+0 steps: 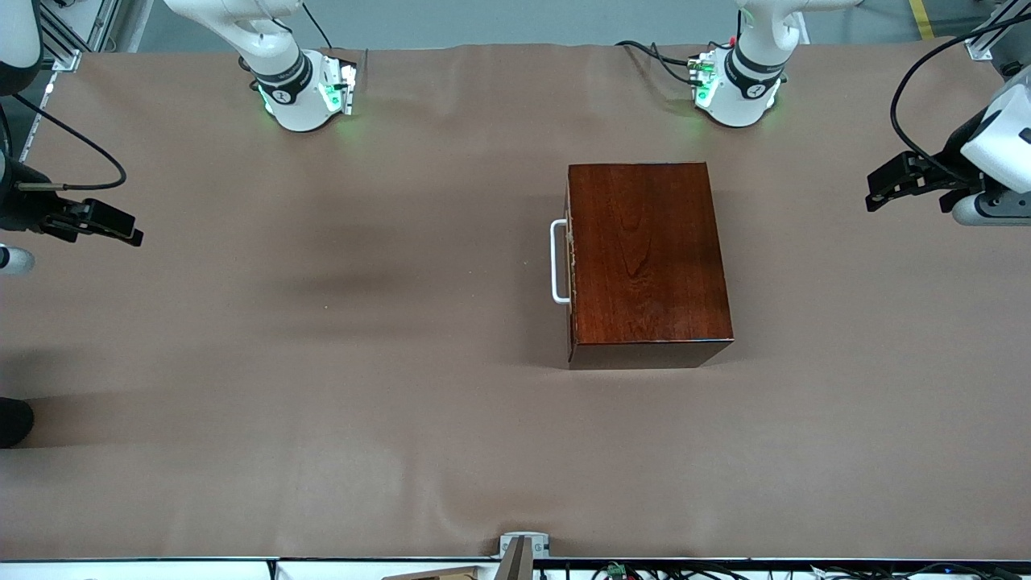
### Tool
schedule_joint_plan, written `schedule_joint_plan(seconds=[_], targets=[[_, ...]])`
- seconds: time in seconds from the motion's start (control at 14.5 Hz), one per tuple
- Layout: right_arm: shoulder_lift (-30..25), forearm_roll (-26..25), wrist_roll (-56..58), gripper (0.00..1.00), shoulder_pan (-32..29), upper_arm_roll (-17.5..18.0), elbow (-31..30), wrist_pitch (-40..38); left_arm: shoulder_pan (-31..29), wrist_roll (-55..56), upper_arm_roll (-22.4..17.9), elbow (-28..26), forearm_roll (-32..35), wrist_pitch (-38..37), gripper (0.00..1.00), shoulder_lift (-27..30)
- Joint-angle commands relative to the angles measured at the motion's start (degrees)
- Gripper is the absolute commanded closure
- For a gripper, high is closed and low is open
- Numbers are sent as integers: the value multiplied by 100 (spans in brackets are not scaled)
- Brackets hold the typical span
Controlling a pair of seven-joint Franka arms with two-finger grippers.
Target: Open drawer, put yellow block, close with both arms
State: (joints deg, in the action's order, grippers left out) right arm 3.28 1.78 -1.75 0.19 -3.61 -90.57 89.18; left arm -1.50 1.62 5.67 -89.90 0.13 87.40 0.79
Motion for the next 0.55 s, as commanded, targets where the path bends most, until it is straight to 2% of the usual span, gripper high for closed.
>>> schedule_joint_plan(seconds=[0.0,0.48], targets=[[-108,-98,35,0,-71,71,-66,3,-96,-162,101,368,-118,-214,0,-184],[-108,-98,35,0,-71,71,-66,3,-79,-162,224,360,-118,-223,0,-193]])
